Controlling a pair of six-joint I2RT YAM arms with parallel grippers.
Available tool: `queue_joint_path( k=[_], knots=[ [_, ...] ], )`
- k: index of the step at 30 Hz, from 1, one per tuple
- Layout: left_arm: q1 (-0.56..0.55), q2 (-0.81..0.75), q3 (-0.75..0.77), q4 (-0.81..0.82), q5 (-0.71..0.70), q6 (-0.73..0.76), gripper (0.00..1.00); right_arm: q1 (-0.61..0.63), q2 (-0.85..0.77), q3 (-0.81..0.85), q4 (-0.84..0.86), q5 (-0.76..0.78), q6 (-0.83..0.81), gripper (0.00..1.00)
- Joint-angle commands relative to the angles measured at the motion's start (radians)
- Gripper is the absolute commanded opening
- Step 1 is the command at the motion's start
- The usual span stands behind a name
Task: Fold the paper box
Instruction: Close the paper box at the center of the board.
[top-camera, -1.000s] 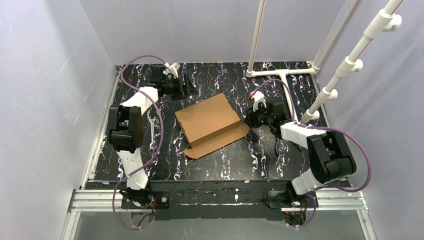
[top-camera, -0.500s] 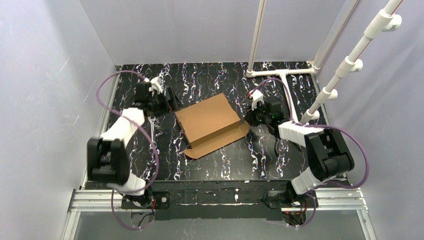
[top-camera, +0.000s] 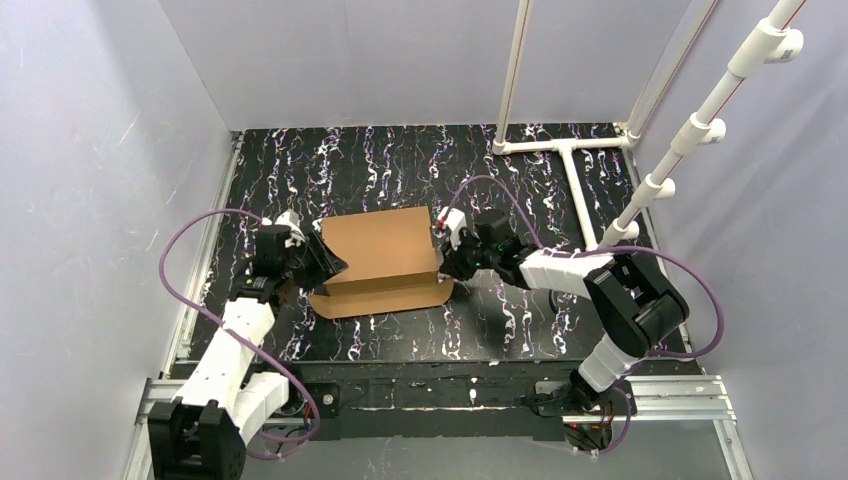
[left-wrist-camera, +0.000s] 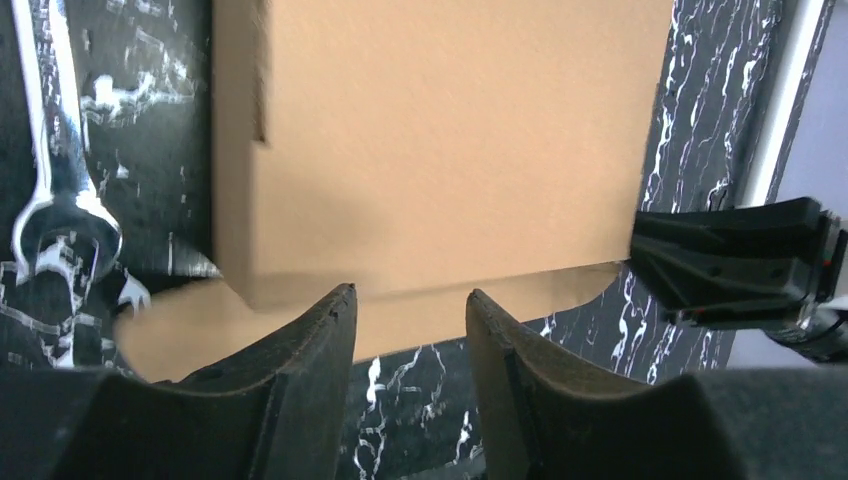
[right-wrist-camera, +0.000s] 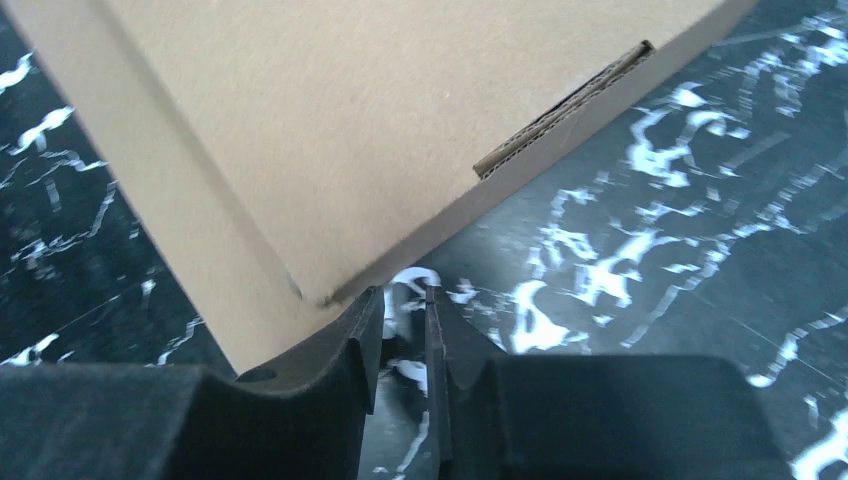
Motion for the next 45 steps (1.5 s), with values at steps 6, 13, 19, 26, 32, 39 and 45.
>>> queue_joint_path(
  k=[6, 13, 19, 26, 32, 39, 45],
  knots=[
    [-0.005, -0.102, 0.065, -0.179, -0.432, 0.041, 0.96, -0.089, -0.135, 0.076, -0.126, -0.008, -0.156, 0.36],
    [0.118, 0.186, 0.191, -0.019, -0.106, 0.208, 0.98, -0.155, -0.006, 0.367, -0.365, -0.213, -0.243, 0.91],
    [0.204, 0.385, 0.221, 0.108, 0.136, 0.214, 0.96, -0.152, 0.272, 0.574, -0.250, -0.317, 0.143, 0.98],
    [0.202, 0.626, 0.379, 0.060, 0.297, 0.240, 0.69, -0.136, 0.383, 0.641, -0.183, -0.221, 0.200, 0.98],
    [0.165, 0.827, 0.557, -0.005, 0.356, 0.257, 0.52, -0.159, 0.422, 0.661, -0.122, -0.239, 0.243, 0.98],
    [0.073, 1.026, 0.861, -0.143, 0.345, 0.314, 0.49, -0.183, 0.446, 0.681, -0.134, -0.258, 0.246, 0.98],
    [0.025, 0.833, 0.845, -0.089, 0.062, 0.335, 0.59, -0.193, 0.341, 0.536, -0.150, -0.173, 0.224, 0.95]
  ],
)
